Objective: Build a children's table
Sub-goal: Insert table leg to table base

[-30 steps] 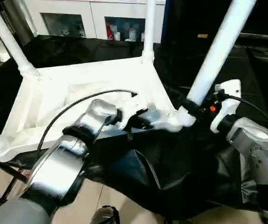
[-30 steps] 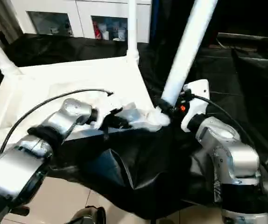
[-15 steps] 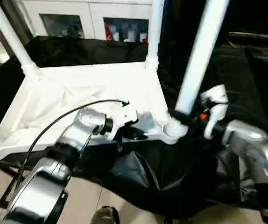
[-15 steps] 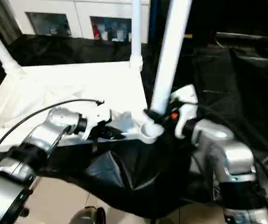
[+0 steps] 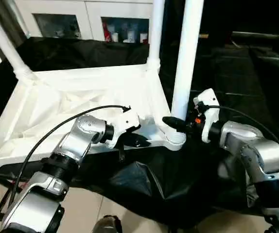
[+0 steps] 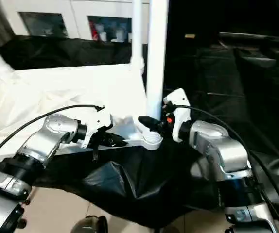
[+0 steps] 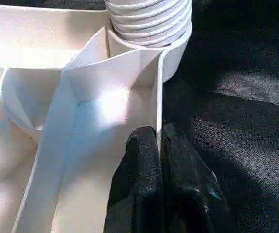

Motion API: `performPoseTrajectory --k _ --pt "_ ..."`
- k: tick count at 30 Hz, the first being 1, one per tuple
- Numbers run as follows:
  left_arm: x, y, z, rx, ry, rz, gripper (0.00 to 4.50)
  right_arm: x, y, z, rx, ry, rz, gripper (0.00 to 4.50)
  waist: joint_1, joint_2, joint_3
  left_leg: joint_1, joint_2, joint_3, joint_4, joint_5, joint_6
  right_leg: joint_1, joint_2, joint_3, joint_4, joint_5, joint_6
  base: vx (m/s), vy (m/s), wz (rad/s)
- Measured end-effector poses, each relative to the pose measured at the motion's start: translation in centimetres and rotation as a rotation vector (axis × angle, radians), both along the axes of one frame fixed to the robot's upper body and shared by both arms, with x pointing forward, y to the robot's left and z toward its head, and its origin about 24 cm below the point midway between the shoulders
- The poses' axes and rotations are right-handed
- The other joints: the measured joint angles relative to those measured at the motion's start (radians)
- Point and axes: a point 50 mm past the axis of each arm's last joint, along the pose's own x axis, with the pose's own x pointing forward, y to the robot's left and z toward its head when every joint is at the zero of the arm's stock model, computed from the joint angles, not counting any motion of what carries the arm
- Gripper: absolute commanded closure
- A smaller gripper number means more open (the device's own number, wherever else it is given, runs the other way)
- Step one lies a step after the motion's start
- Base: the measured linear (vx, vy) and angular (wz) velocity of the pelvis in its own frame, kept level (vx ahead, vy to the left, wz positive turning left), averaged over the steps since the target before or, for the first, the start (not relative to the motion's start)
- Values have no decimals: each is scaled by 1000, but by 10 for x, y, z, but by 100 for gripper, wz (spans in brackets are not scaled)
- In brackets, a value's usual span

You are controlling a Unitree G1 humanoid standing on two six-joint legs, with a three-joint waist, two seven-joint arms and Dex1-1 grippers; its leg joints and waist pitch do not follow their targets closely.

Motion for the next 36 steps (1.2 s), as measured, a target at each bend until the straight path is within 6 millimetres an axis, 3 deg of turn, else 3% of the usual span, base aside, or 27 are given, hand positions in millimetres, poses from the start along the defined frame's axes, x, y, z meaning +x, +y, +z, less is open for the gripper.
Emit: performPoseTrajectory --k 9,20,36 --pt "-2 -2 0 -4 13 22 450 -2 -7 -9 88 1 -46 261 3 -3 -1 0 0 1 -6 0 0 0 1 0 -5 0 -1 0 0 0" --pt "-1 -7 -2 -12 21 39 450 -16 -20 -28 224 -13 -160 261 6 0 -3 1 -1 1 -6 0 0 2 0 0 -7 0 -1 0 0 0" --pt "1 -8 -3 -10 26 50 450 -29 -25 -37 247 -43 -204 261 6 1 -4 3 -2 0 -10 0 0 2 0 0 -8 -2 3 0 0 0"
